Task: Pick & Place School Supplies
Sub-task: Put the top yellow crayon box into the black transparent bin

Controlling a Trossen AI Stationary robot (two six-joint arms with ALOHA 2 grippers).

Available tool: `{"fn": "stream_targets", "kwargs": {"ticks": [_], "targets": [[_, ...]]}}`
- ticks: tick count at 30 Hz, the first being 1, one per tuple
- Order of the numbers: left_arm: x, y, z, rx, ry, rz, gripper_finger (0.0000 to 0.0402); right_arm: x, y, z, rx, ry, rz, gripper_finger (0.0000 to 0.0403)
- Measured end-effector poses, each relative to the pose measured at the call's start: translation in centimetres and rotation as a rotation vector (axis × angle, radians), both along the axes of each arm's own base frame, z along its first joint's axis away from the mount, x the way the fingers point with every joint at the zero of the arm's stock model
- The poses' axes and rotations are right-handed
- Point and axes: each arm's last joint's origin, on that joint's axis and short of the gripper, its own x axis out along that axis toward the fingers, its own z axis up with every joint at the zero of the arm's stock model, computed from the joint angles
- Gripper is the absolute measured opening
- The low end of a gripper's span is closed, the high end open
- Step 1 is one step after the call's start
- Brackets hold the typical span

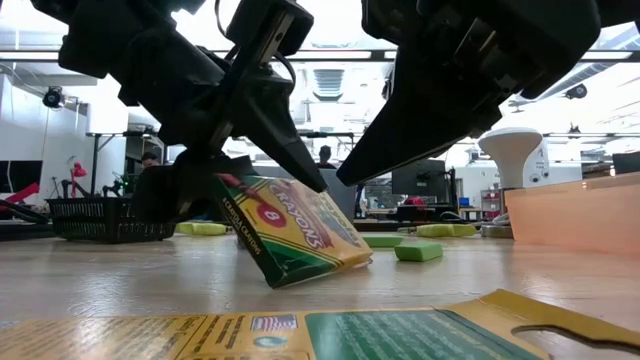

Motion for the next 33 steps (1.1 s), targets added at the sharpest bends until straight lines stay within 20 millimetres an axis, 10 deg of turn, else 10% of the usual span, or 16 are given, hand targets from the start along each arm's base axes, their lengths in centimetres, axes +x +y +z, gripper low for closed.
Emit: {"fn": "stream_targets", "kwargs": {"ticks": [33], "targets": [[0.04, 0.14, 0.12, 0.043, -0.017, 0.018, 0.006, -0.38, 0.18, -0.18, -0.017, 0.031, 0.009, 0.0057]]}}
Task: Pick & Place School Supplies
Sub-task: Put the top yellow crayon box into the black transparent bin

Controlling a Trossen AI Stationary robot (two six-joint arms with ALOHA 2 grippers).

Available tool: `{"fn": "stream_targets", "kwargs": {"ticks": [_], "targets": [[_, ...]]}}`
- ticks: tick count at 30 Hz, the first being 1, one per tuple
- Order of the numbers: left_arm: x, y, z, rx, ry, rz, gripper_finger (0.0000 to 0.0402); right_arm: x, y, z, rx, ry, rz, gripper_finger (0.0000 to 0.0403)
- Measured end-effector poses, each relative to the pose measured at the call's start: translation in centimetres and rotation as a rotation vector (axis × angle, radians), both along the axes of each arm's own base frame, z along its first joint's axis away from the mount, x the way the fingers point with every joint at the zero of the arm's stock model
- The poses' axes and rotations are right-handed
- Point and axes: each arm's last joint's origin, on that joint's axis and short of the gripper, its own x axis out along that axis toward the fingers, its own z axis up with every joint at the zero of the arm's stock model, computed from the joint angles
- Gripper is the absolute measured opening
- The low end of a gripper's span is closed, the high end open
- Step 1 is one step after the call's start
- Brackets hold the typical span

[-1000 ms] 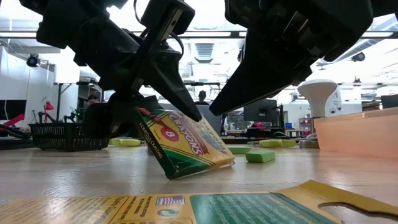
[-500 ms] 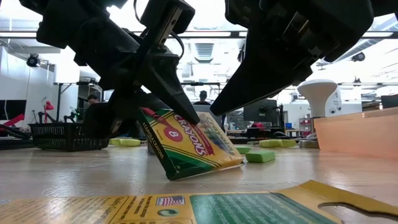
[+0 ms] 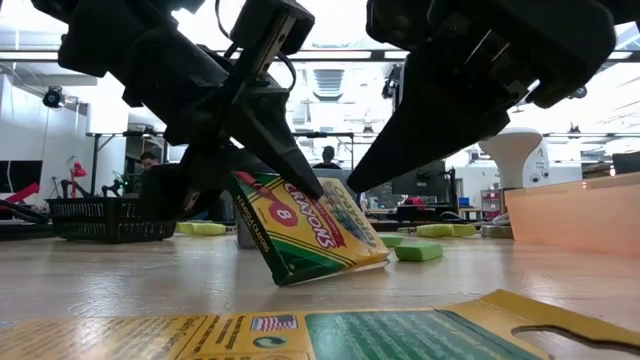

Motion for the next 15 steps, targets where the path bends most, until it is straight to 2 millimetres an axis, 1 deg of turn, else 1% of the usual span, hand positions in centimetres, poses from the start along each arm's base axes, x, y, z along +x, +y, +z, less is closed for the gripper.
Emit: {"fn": "stream_targets", "kwargs": {"ticks": [5, 10, 15], "targets": [[0.0, 0.0, 0.4, 0.011, -0.018, -0.013, 0.0036, -0.1, 0.1, 0.0, 0.0, 0.0, 0.004, 0.0057], [-0.1, 0.1, 1.1, 0.015, -0.044, -0.016, 0.0037, -0.1, 0.2, 0.0, 0.0, 0.0, 0.005, 0.0057], [-0.3, 0.2, 2.3, 0.033, -0.08, -0.019, 0.0045, -0.1, 0.3, 0.0, 0.0, -0.001, 0.008, 0.0057]]}}
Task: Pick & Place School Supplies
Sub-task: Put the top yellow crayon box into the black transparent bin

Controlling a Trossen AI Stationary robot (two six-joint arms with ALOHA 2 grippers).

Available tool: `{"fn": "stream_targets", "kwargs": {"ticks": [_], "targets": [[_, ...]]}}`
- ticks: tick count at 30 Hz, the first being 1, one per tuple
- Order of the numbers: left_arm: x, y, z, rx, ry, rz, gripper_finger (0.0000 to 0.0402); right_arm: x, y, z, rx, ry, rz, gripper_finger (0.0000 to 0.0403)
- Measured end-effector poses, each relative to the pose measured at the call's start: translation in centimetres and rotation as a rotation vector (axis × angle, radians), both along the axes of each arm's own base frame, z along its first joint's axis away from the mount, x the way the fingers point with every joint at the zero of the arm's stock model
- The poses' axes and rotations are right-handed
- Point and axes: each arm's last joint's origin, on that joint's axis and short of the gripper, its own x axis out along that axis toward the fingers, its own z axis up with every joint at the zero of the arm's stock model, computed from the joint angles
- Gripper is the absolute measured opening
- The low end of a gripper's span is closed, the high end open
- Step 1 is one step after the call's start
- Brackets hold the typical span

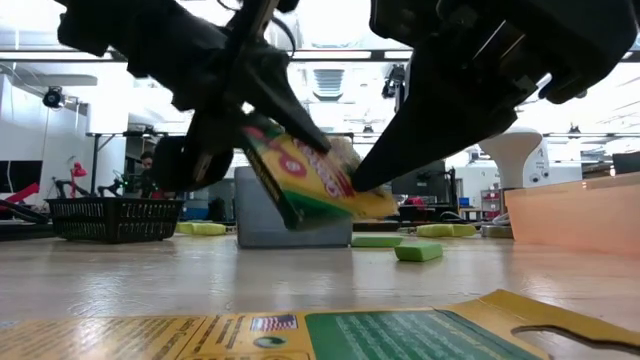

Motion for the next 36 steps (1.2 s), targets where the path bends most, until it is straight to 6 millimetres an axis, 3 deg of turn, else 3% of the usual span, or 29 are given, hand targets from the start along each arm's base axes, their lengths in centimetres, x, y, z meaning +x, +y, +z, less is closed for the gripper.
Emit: {"fn": "stream_targets", "kwargs": {"ticks": [5, 11, 22, 29, 36], "targets": [[-0.5, 0.3, 1.8, 0.051, -0.051, 0.007, 0.0039, 0.0, 0.1, 0.1, 0.0, -0.006, 0.002, 0.0057], [-1.6, 1.1, 5.3, 0.142, -0.158, 0.066, 0.0043, -0.1, 0.3, 0.0, -0.002, -0.002, 0.011, 0.0057], [-5.7, 4.5, 10.6, 0.449, -0.166, 0.3, 0.0042, -0.1, 0.3, 0.1, 0.002, -0.007, 0.011, 0.0057], [-5.9, 7.7, 10.4, 0.551, -0.067, 0.418, 0.0042, -0.1, 0.3, 0.1, 0.002, -0.008, 0.011, 0.0057], [-5.2, 11.9, 7.8, 0.505, 0.047, 0.435, 0.0043, -0.1, 0.3, 0.0, -0.003, -0.005, 0.014, 0.0057]]}}
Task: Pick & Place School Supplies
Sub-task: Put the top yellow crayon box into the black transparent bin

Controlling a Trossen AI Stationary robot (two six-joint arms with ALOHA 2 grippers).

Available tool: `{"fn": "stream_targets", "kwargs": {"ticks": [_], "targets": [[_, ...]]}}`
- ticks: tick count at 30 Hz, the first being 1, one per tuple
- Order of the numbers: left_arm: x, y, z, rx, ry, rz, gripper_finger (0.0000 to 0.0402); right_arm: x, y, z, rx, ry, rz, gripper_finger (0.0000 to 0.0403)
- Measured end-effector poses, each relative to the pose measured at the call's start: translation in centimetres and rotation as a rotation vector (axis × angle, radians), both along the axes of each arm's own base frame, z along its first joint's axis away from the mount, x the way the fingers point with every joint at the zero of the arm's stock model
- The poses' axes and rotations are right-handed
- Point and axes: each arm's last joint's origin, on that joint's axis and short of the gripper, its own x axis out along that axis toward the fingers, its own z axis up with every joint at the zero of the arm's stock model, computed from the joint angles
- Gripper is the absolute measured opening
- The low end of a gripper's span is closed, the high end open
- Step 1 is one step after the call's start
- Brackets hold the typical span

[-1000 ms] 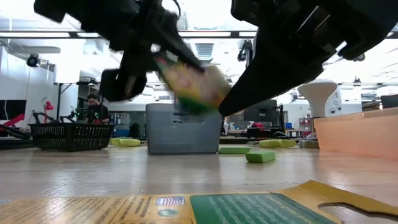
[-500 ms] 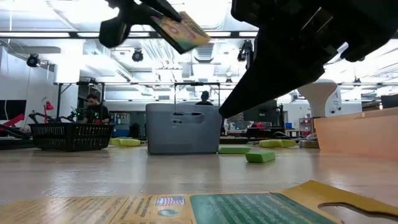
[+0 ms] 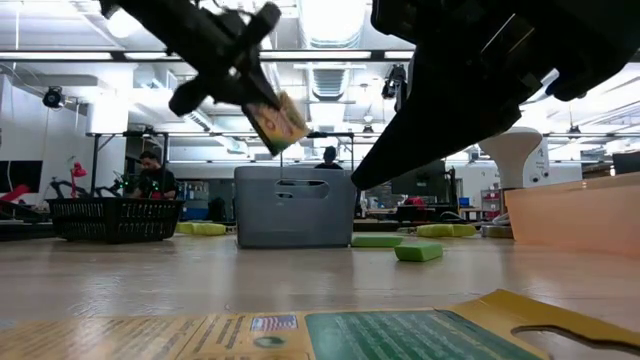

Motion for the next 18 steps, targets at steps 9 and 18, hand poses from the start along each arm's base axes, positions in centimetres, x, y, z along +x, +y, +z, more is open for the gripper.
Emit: {"fn": "stream_targets", "kwargs": {"ticks": [9, 18], "targets": [[0.8, 4.0, -1.8, -0.191, 0.049, -0.057, 0.0046, 0.0, 0.0, -0.3, -0.009, 0.011, 0.002, 0.0057], [2.0, 4.1, -5.1, -0.279, 0.178, -0.101, 0.0047, 0.1, 0.0, -1.1, -0.016, 0.029, -0.003, 0.0057]]}}
